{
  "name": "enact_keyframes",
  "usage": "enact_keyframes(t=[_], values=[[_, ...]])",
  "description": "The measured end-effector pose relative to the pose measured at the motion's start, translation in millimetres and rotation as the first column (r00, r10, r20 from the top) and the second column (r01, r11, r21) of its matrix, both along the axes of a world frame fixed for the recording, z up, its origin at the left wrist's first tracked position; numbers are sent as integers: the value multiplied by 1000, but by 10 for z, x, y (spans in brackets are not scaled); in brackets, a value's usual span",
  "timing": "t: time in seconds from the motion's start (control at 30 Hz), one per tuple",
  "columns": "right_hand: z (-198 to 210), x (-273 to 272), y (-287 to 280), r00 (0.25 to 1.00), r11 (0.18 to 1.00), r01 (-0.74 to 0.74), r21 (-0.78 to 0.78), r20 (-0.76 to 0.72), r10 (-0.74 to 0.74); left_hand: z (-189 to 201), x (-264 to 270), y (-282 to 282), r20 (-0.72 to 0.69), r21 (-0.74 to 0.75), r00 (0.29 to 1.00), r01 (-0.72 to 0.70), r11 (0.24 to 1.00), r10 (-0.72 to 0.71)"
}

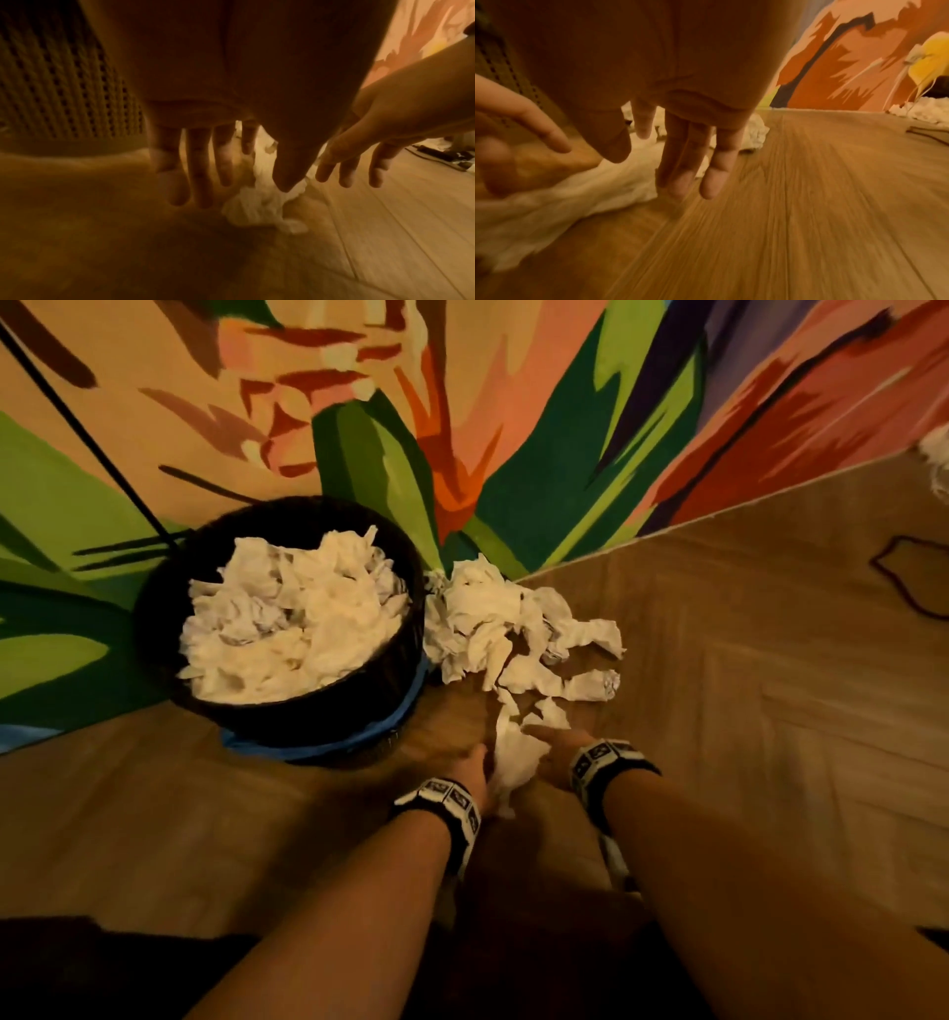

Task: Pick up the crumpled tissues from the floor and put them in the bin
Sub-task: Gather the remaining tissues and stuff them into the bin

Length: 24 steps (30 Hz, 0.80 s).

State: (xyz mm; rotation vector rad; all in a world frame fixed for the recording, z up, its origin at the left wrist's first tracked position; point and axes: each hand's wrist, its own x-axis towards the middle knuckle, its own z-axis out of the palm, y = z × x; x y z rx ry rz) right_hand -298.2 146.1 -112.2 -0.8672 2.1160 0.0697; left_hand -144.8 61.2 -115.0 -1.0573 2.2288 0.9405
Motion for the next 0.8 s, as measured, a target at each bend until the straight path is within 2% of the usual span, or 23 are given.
enact_keyframes(t=[0.07, 0.23, 0.37, 0.53, 0.67, 0.73, 0.8], values=[[-135, 91, 56, 1000, 1000, -8, 5, 22, 8, -121, 1, 57, 24, 20, 998, -57, 998, 56], [-248, 143, 115, 995, 996, 1, -84, -96, -9, -284, 32, 77, -46, -68, 995, -92, 993, 89], [-259, 99, 131, 972, 953, 229, -199, -1, -234, -301, 90, -39, -30, -71, 992, -126, 989, 124], [-259, 49, 102, 880, 829, 470, -303, 93, -465, -308, 198, -145, -6, -98, 989, -150, 984, 150], [-207, 47, 92, 663, 561, 743, -365, 291, -690, -273, 248, -126, -48, -136, 994, -105, 985, 100], [-167, 3, 112, 634, 518, 763, -386, 292, -717, -252, 226, -100, -93, -126, 994, -71, 989, 60], [-139, -68, 154, 638, 528, 748, -403, 215, -740, -223, 173, -58, -160, -102, 986, 26, 994, -43]])
